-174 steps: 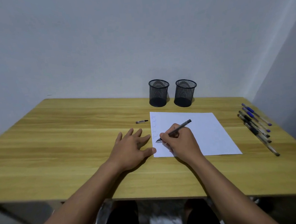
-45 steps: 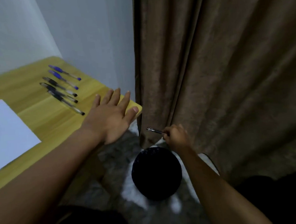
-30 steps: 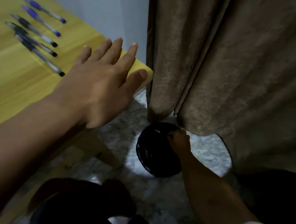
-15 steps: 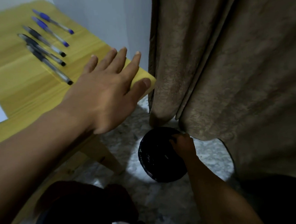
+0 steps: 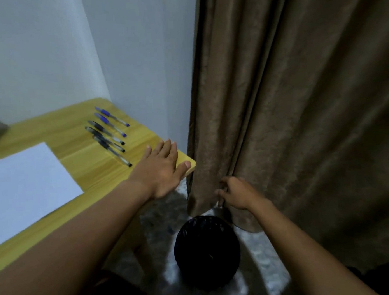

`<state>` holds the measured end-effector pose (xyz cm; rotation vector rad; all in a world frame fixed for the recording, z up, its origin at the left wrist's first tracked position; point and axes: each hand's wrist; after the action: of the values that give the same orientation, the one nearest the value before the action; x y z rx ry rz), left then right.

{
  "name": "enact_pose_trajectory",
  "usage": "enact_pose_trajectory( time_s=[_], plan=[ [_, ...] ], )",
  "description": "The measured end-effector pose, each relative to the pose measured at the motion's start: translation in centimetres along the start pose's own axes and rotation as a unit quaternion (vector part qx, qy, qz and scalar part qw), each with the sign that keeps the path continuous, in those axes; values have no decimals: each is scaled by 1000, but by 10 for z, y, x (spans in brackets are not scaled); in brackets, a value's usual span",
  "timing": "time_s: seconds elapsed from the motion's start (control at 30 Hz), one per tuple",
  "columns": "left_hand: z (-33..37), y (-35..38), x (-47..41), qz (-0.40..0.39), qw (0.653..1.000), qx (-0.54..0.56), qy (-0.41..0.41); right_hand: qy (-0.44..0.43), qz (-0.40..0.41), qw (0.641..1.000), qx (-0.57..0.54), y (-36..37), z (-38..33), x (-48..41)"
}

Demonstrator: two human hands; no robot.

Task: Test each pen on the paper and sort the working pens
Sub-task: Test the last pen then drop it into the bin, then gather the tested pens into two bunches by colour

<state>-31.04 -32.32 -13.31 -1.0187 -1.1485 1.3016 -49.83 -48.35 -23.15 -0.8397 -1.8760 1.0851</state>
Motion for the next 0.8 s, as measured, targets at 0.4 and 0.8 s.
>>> enact_pose_trajectory(
  time_s=[0.4,0.8],
  plan=[
    [-21,-63,51,273,945,43,-176,-145,73,987,13,-136,-150,24],
    [-85,-25,31,205,923,39,-323,-246,-6,968,53,-125,-270,-41]
  ],
)
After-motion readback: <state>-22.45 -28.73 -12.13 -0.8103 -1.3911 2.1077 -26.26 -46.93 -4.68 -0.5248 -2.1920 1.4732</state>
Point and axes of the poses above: each hand's wrist, its own x-axis away from the middle knuckle, its own y-axis out of the palm, z = x × y, and after that the axes turned 15 degrees about y, right-handed
